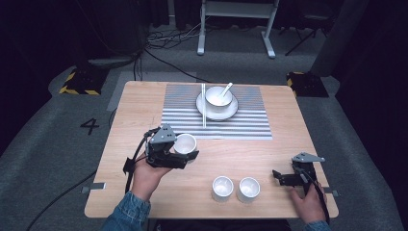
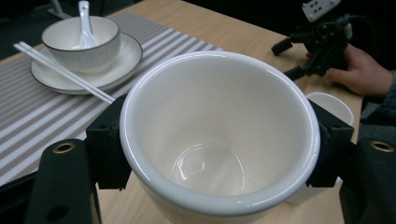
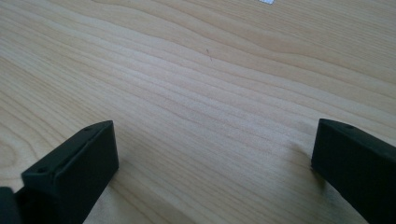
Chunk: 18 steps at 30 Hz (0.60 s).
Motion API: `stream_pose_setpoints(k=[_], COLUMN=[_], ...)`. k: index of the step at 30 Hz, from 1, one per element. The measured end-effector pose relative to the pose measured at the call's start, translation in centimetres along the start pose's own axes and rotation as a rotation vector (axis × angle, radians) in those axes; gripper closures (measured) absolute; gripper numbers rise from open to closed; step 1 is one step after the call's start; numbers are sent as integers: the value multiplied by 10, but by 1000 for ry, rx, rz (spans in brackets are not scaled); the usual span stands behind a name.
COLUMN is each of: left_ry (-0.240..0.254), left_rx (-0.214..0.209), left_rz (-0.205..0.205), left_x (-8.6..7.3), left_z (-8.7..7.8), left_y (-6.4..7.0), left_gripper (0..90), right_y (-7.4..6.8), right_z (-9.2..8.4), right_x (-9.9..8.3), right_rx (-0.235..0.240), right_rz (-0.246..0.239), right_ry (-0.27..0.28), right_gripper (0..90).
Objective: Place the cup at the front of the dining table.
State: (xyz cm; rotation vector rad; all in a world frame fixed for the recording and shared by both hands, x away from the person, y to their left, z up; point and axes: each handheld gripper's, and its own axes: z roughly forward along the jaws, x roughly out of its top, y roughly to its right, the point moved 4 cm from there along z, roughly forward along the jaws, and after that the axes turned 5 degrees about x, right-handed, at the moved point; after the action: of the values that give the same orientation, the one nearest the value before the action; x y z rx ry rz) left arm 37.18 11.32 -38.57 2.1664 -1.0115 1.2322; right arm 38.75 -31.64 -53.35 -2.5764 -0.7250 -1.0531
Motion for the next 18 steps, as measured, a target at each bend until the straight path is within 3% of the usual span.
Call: stream_pose_setpoints(k=[6,18], left_ry=[-27,-39], left_rx=[56,72], left_rz=[1,27], left_x=[9,27], left_z=[11,29], left_y=[-17,-51], left_gripper=[267,267], right_y=[0,0], right_z=[0,0], right_x=[0,0], right_rx=[-1,-1], right_rz=[0,0], right_ry=[0,0], right_gripper=[6,6])
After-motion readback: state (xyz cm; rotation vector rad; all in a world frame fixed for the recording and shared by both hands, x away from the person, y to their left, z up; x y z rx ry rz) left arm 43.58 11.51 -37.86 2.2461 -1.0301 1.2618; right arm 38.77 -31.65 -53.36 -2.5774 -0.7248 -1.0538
